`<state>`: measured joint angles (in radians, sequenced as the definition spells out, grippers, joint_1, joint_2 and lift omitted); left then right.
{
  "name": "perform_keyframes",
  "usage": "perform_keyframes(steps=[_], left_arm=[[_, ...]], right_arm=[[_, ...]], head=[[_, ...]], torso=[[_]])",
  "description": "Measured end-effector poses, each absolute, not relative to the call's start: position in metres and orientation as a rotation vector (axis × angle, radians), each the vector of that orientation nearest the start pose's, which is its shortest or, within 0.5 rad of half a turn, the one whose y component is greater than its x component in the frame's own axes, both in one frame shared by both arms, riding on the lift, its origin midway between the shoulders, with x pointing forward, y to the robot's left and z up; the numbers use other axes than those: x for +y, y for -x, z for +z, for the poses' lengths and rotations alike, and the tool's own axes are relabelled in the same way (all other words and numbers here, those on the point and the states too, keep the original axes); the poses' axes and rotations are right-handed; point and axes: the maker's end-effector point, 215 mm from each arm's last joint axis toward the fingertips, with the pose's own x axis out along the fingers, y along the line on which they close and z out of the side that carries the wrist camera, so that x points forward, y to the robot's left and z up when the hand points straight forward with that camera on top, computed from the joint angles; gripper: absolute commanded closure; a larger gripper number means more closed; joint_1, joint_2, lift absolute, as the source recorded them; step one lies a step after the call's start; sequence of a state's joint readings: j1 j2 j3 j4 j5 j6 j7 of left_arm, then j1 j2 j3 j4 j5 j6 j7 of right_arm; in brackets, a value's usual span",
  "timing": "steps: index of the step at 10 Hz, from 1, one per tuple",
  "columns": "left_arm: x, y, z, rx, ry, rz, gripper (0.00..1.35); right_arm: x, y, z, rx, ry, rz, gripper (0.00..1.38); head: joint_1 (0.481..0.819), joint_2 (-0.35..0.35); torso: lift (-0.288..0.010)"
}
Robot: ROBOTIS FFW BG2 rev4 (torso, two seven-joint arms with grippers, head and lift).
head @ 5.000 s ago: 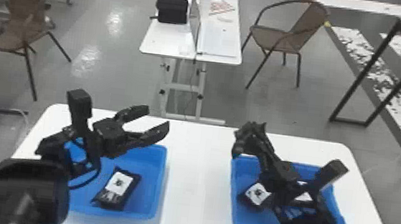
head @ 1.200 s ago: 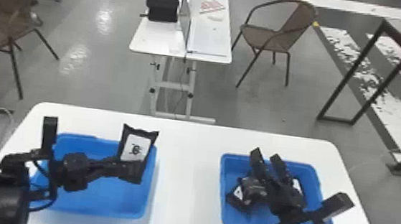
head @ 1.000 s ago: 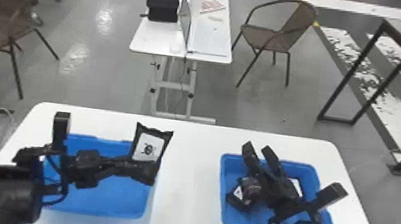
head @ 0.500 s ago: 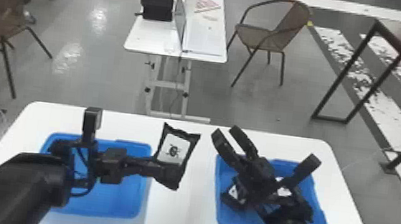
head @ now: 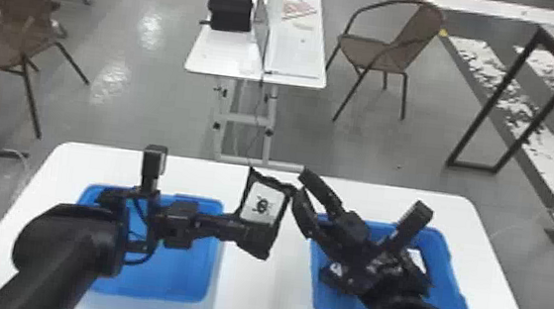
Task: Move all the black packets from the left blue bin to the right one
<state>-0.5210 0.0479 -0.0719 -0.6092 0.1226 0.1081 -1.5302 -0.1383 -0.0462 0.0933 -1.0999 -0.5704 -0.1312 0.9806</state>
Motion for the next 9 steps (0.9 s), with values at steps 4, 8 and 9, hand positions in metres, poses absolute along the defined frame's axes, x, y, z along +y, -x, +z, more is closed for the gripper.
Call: perform_keyframes(steps=[4, 8, 9], left_arm=[[0.029, -0.480, -0.433, 0.424, 0.448, -1.479, 1.16], [0.032, -0.483, -0.432, 0.416, 0.457, -1.467, 1.16], [0.028, -0.483, -0.429, 0.412, 0.456, -1.477, 1.16]], right_arm=[[-0.059, -0.530, -0.354, -0.105, -0.604, 0.901, 0.31], [-0.042, -0.525, -0.362, -0.062, -0.582, 0.938, 0.31], [-0.038, -0.525, -0.370, -0.038, -0.579, 0.943, 0.35]], head=[[0.695, -0.033], [0.695, -0.014], [0.695, -0.011]], torso=[[0.000], [0.000], [0.000]])
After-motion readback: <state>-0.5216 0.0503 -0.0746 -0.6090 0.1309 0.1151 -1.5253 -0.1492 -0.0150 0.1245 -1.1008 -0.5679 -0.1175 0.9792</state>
